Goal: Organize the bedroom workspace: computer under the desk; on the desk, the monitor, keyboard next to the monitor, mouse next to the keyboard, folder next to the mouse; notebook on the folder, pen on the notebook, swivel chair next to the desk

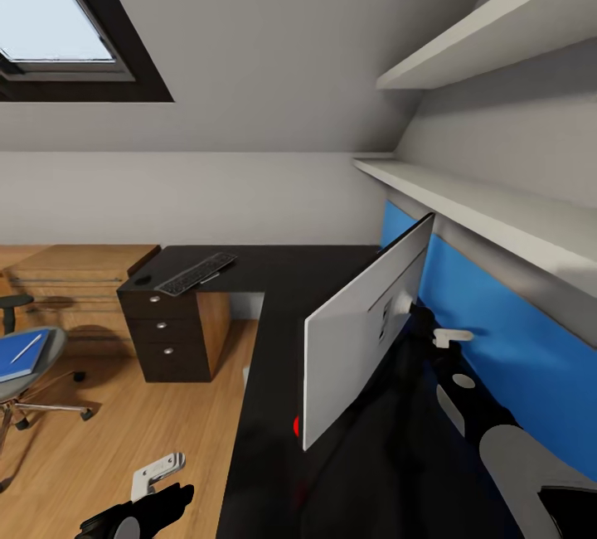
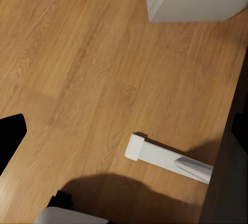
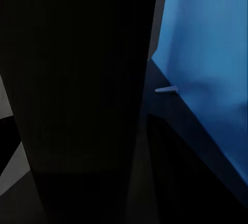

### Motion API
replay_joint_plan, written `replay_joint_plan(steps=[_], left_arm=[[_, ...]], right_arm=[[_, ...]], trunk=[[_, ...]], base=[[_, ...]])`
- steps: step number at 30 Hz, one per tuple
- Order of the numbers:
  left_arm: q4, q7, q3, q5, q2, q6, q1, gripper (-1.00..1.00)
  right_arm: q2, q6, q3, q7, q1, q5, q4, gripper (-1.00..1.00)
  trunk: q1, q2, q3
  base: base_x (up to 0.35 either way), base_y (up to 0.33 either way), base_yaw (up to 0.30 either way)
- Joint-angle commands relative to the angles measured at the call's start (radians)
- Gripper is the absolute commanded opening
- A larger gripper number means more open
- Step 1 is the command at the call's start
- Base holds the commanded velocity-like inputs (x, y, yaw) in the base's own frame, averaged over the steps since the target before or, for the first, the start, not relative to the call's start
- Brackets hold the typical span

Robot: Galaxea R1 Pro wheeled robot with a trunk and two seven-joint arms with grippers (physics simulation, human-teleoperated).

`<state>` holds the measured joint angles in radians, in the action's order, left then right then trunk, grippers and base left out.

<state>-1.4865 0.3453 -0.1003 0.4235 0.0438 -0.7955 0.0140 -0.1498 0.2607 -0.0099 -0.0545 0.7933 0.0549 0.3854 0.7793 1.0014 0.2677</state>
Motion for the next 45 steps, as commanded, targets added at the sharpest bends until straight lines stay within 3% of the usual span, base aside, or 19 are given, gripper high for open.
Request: replay_joint_plan(steps=[1,45], left_arm=[[-0.001,0.008,-0.001,0.011,0.001,-0.003,0.0,1.0],[-0.001,0.007,-0.002,0.011,0.001,-0.004,0.0,1.0]], right_arm=[[0.0,0.003,-0.001,-0.002,0.001,0.007,0.001,-1.0],[-0.002,0.003,-0.002,0.004,0.001,0.008,0.001,-1.0]], trunk=[[0.001,0.001,0.001],[0.001,0.001,0.001]], base=[[0.153,0.0,0.0],[0.042,0.0,0.0]])
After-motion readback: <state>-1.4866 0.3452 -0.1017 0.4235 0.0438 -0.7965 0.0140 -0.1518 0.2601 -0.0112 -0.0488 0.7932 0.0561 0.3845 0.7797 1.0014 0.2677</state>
